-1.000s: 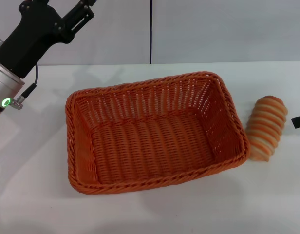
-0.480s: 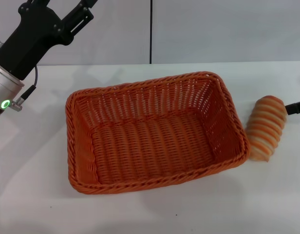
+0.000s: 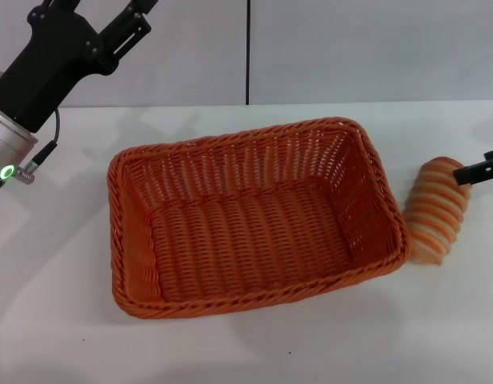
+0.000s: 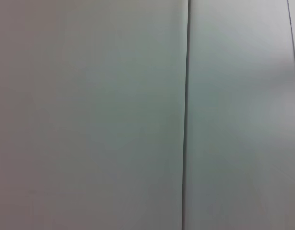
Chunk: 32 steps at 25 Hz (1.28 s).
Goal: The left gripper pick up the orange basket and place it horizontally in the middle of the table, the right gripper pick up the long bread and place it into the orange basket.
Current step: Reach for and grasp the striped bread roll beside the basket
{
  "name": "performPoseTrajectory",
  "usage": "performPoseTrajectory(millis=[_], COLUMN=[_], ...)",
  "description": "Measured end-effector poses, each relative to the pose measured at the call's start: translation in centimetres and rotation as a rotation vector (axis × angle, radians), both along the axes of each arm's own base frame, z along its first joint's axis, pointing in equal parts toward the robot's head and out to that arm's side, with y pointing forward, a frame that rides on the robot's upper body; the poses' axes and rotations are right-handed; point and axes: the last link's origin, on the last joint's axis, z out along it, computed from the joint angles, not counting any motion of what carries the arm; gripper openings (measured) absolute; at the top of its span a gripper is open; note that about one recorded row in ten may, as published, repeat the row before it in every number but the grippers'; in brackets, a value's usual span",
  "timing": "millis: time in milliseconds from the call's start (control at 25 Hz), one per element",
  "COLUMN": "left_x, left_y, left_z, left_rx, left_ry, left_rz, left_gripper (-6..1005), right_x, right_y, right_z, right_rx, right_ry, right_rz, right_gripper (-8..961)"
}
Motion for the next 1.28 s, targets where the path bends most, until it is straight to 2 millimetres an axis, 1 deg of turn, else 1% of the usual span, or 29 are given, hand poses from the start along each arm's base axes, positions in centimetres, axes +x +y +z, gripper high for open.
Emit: performPoseTrajectory(millis=[40,80,240,560,1160,1280], left_x=[0.0,-0.1,-0.1,-0.3,-0.3,-0.2], left_y=[0.0,0.0,0.0,0.1,0.5,0.6], left_z=[0.0,0.0,0.0,0.0,0.0,0.0], left_rx=[-0.001,-0.001,-0.001,-0.008,-0.003,-0.003], left_ry=[0.001,0.002,0.002,-0.008,-0.002,-0.003], left_rz=[0.004,0.005,0.006,0.020,0.028,0.028], left_gripper=[847,847,847,847,847,847], right_x=[-0.1,-0.1,-0.2,-0.2,0.0,0.0], right_y=[0.2,0.2,0.7,0.9,0.8,0.8], right_z=[-0.6,-0.6,-1.8,-2.6,-2.8,-2.8], right_rx=[-0.008,-0.008,-0.018,-0.035,-0.046,-0.046], right_ry=[-0.015,-0.015,-0.025,-0.044,-0.052,-0.052], right_rz=[0.011,0.011,0.015,0.018,0.022,0.022], right_gripper=[777,772,754,718,650,578])
